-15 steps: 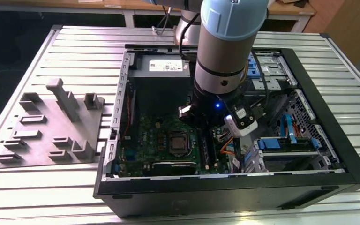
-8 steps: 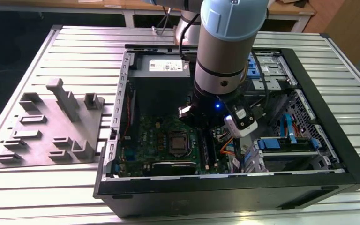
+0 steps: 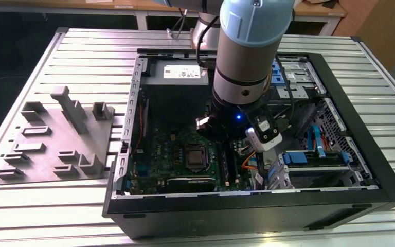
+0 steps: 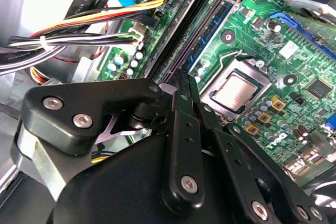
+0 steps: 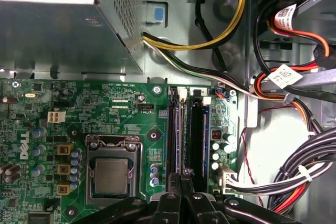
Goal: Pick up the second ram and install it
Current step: 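Insert the second ram into the second slot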
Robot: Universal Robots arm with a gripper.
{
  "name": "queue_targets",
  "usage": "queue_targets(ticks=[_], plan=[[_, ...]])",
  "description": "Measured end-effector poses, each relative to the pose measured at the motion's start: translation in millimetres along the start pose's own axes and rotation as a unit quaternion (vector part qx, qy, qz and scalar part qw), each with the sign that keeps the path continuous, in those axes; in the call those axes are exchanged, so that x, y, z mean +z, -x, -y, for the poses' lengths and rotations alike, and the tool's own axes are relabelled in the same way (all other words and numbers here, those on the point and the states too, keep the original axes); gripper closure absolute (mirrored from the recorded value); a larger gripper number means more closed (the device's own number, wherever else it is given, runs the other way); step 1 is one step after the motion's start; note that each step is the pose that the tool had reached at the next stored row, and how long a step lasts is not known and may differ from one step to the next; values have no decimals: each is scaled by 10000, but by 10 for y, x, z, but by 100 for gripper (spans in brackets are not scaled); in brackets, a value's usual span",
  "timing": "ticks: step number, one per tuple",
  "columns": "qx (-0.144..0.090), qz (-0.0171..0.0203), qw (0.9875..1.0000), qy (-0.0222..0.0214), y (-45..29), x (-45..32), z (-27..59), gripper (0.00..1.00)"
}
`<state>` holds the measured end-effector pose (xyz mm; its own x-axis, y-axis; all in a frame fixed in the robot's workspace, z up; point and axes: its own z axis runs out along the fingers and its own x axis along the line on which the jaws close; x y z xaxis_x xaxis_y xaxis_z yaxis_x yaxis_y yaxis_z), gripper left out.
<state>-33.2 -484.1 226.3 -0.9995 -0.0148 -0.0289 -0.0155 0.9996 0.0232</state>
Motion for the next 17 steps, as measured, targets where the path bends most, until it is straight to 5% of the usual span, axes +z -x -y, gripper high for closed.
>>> queue_targets(ticks=[17], plan=[[87, 2, 10000, -2, 0, 4, 0, 89]])
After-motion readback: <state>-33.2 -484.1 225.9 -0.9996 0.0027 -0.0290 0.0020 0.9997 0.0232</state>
